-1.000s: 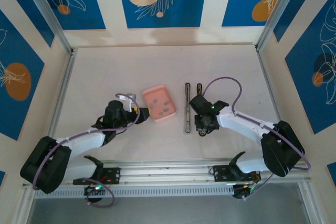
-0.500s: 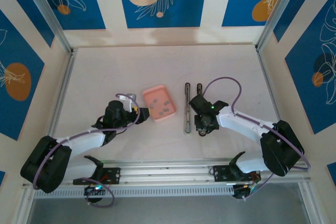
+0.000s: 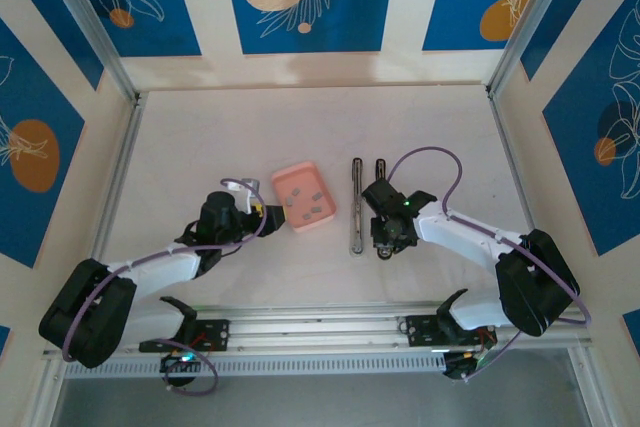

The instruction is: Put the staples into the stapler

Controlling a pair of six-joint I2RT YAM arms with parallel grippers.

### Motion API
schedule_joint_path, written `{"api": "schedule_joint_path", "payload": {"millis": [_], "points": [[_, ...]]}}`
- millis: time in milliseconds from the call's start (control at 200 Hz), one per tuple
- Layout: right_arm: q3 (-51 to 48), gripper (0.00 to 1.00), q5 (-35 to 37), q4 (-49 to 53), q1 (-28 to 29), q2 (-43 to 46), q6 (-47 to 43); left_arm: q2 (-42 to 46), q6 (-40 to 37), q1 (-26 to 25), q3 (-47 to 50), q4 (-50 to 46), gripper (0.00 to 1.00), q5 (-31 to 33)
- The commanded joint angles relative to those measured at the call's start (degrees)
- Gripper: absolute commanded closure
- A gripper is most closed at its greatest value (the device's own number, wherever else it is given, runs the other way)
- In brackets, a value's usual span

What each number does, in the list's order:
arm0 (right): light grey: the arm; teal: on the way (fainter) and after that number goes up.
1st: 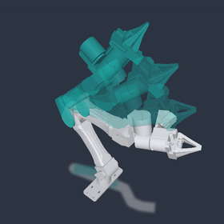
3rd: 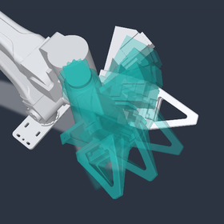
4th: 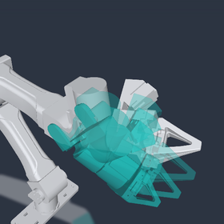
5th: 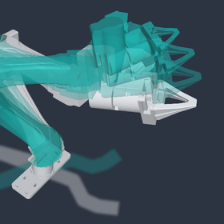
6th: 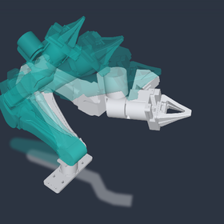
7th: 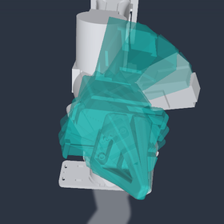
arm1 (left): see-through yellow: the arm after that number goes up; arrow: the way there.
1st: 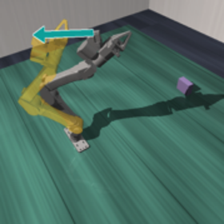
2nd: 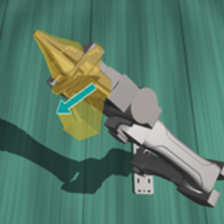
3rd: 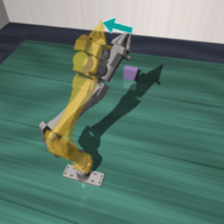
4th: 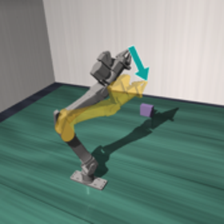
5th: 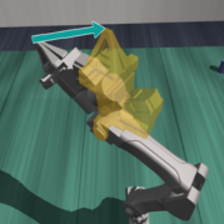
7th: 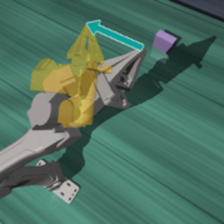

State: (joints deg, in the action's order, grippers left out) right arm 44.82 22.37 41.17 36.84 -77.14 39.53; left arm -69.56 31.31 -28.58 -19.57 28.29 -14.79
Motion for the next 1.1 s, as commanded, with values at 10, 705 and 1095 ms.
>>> {"api": "schedule_joint_path", "payload": {"millis": [10, 705, 1095], "points": [[-0.80, 0.84, -1.45, -1.27, -0.27, -0.59, 0.53, 0.09, -0.91, -0.76, -1.52, 1.34, 0.38, -0.15], [-0.69, 0.84, -1.53, 0.77, 0.32, -1.64, 1.19, 0.39, -1.09, -0.76, -1.41, 1.06, 0.38, 0.00], [-0.41, 0.81, -1.26, 1.11, 0.51, -1.63, 1.30, 0.48, -1.19, -0.77, -1.36, 1.02, 0.38, 0.08]]}}
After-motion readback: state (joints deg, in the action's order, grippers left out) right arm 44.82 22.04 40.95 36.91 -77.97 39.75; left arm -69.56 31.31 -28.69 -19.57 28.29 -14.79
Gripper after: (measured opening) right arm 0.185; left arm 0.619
